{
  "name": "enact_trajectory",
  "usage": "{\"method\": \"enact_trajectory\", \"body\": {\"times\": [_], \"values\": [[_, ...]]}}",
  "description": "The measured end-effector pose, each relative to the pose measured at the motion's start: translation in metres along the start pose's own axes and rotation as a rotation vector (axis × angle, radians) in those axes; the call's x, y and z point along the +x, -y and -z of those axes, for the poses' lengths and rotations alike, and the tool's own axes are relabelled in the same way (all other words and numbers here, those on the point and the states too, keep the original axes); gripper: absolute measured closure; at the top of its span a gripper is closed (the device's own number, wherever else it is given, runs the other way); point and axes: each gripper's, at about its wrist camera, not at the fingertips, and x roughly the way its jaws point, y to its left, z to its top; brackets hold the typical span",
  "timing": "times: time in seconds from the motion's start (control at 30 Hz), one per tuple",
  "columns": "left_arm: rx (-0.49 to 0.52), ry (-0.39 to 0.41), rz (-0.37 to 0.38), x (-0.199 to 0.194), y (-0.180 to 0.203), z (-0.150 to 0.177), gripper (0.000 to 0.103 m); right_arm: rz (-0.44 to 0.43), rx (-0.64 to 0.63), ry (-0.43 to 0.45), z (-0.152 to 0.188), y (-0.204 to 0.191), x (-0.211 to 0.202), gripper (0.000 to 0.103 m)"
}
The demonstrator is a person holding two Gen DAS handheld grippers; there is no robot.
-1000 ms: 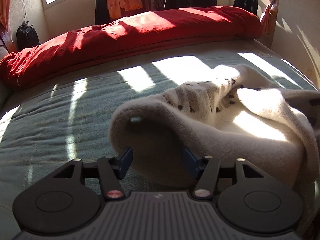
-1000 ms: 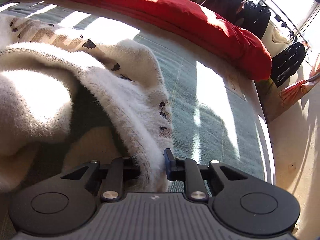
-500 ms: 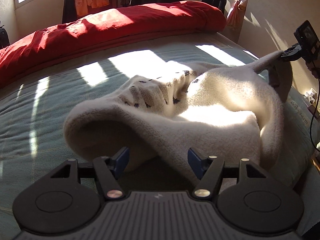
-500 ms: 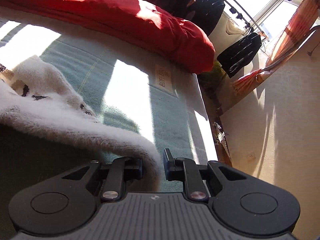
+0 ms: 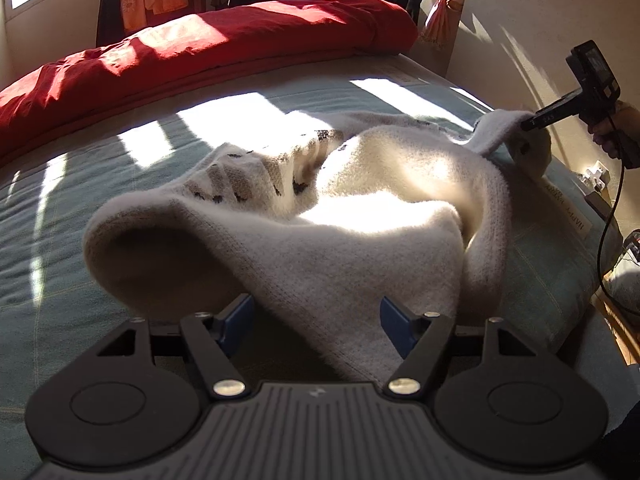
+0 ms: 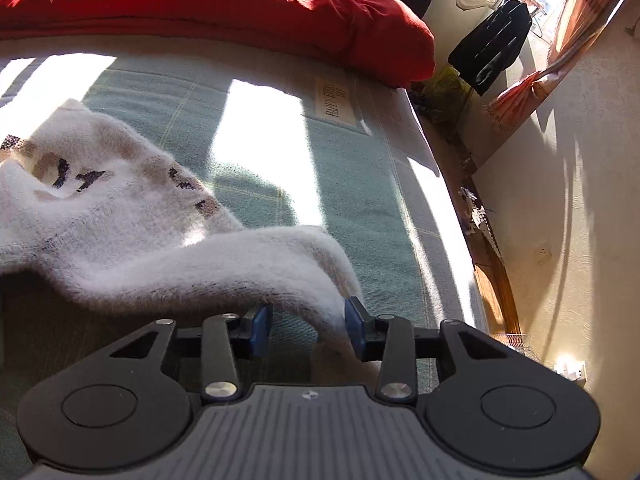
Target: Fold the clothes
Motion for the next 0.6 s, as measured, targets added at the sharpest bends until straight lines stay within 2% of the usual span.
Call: {"method": "enact_trajectory", "body": {"times": [0.27, 0.33, 0.47, 0.6], "values": [[-0.067, -0.042, 0.02, -0.008, 0.02, 0.013, 0.03, -0.275, 0.009, 0.035, 0.039, -0.044, -0.07, 0.04], [-0.092, -0.033, 0.033, -0.011, 0.026, 0.017, 0.029, -0.355, 0.033, 0.036, 0.047, -0.058, -0.084, 0.039], [-0.178, 0.023, 0.007, -0.016, 0.035, 0.028, 0.027, -0.5, 0.116, 0.06, 0.059, -0.086, -0.106, 0.036], [-0.251, 0.025, -0.003, -0.01, 0.04, 0.042, 0.027, -0.691, 0.195, 0.06, 0.069, -0.118, -0.121, 0.035]]}}
